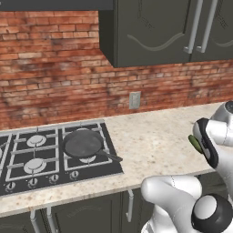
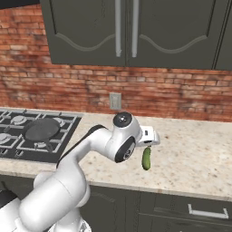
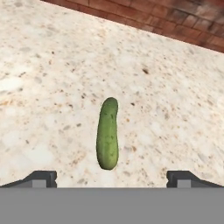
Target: Place both pans onto different burners. Then place the cucumber and the steak on different pans.
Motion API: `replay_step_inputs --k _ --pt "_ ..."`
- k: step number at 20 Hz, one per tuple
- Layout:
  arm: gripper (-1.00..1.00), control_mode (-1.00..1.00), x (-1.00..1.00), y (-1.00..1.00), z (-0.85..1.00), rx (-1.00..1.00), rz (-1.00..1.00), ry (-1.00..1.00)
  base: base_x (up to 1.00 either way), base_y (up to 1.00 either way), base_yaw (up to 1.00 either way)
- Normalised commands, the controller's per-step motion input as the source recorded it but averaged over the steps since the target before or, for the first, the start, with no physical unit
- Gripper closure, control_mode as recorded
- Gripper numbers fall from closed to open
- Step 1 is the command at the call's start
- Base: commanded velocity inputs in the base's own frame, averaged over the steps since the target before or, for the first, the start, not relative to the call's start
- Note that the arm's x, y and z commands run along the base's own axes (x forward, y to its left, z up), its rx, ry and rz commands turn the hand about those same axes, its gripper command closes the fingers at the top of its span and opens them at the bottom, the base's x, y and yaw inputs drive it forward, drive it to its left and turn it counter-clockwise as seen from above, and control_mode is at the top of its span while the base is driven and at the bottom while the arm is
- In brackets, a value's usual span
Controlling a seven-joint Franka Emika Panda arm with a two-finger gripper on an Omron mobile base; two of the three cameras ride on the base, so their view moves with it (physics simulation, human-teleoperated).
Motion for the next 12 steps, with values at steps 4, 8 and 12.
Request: replay_step_inputs --k 4,8,12 --pt "-1.0 -1.0 0.09 0.0 -0.27 0.0 0.0 0.0 0.0 0.0 0.0" --pt "-1.0 -1.0 0.08 0.0 -0.26 0.03 0.0 0.0 0.0 0.0 0.0" --pt "-1.0 -1.0 0.1 -0.01 -0.25 0.02 0.0 0.0 0.0 0.0 0.0"
